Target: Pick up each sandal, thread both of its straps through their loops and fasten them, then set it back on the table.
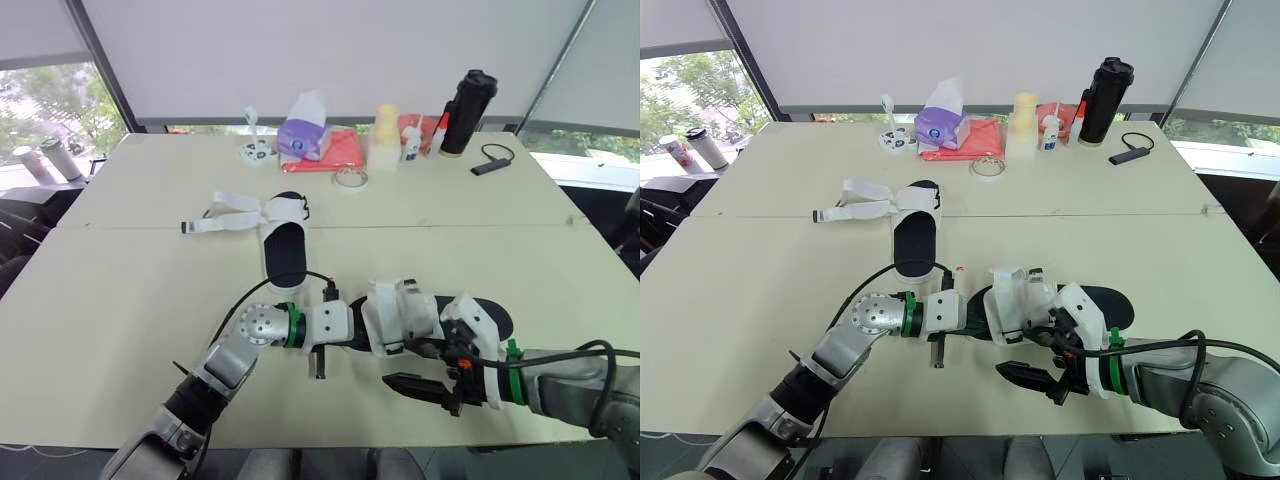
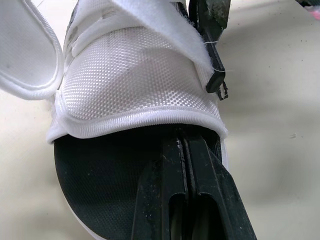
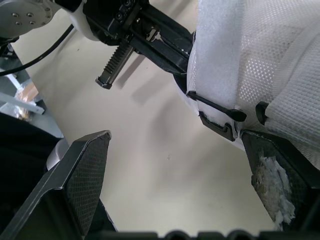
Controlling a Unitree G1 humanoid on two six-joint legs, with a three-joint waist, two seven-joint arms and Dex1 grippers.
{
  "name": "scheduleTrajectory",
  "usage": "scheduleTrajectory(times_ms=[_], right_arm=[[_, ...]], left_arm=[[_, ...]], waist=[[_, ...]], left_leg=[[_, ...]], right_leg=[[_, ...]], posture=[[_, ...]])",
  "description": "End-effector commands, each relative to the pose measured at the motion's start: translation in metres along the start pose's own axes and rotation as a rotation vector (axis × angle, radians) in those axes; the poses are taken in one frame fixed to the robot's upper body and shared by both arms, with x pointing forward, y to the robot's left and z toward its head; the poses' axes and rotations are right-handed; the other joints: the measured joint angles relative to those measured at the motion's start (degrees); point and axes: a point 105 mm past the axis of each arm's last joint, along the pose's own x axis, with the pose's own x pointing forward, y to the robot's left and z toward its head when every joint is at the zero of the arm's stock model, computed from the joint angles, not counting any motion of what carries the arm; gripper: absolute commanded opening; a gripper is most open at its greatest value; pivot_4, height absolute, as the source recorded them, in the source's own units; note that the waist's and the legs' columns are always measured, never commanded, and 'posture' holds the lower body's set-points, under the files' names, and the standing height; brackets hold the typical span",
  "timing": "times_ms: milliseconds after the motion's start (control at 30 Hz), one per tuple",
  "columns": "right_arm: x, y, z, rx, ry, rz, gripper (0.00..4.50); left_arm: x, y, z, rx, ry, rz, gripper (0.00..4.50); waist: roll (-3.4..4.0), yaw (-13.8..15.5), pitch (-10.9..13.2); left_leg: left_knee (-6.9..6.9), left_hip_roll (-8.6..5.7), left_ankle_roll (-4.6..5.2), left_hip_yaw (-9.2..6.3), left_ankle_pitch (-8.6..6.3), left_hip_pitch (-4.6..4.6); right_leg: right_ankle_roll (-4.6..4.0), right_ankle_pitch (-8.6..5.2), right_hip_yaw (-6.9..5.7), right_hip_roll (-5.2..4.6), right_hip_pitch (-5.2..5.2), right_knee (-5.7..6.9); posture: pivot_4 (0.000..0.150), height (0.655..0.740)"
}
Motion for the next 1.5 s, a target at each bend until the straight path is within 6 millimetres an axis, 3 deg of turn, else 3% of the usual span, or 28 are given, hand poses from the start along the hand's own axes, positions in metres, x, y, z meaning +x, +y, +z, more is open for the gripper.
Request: scheduleTrajectory(times_ms=[33,467,967,1500], right_arm=[[0.007,0.010,0.009,-0.020,-0.053,0.057,4.44],[0.013,0.021,0.003,-0.007,-0.018,0.133,4.44],[0.010,0.017,-0.006,-0.036,0.090,0.191,4.44],[0.016,0.001,-0.002,0.067,0.011,0.133,4.44]], left_arm=[[0.006,-0.022,-0.031,-0.078,0.105,-0.073,0.00],[0.007,-0.021,-0.030,-0.076,0.102,-0.072,0.00],[0.006,-0.021,-0.031,-0.078,0.104,-0.065,0.00],[0.007,-0.022,-0.031,-0.077,0.101,-0.066,0.00]], waist=[[-0.06,0.0,-0.1],[-0.03,-0.1,-0.2],[0.11,0.2,-0.2],[0.11,0.2,-0.2]], left_leg=[[0.00,0.02,0.00,0.00,0.00,0.01],[-0.04,0.56,-0.03,0.18,-0.02,0.00],[-0.13,0.70,-0.19,0.26,-0.12,-0.08],[-0.08,0.65,-0.20,0.24,-0.20,-0.03]], right_leg=[[0.01,-0.01,0.00,0.00,-0.01,0.00],[-0.02,0.00,-0.13,0.16,-0.08,-0.17],[-0.33,0.19,-0.58,0.12,-0.22,-0.26],[-0.33,0.21,-0.64,0.14,-0.14,-0.19]], posture=[[0.150,0.7296],[0.150,0.7296],[0.150,0.7296],[0.150,0.7296]])
